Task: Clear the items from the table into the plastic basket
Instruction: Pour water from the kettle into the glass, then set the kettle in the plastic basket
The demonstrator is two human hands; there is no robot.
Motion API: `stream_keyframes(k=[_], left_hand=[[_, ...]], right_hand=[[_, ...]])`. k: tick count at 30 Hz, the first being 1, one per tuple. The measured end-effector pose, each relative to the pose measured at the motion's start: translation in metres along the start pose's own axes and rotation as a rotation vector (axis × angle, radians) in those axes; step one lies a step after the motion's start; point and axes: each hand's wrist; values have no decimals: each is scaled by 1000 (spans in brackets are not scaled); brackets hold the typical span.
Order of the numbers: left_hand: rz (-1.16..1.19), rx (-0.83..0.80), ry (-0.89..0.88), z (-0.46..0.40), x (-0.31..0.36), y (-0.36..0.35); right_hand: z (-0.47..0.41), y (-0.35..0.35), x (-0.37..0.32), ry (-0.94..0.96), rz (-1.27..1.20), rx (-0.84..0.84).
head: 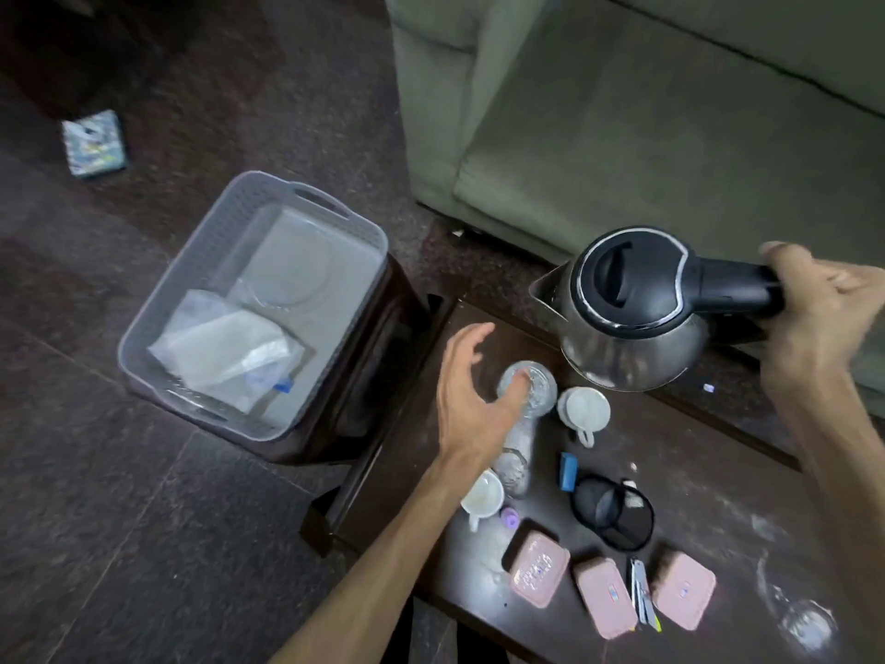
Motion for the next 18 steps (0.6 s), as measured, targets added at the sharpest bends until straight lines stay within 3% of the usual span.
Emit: stream_keyframes(k=[9,14,18], left_hand=[[168,312,-22,-83,46,102],[148,483,63,-129,29,179],[149,513,149,-149,0,230]], right_hand=[[67,-165,-95,-195,-370,-71],[102,-261,-106,-306,-417,-140],[123,-326,-92,-401,-393,-215]])
Point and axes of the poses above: each hand's wrist, its own z-axis away from the middle knuckle, its own y-axis out of the back of the hand, x = y × z, and after that the axes turned 15 degrees about -y, right-handed
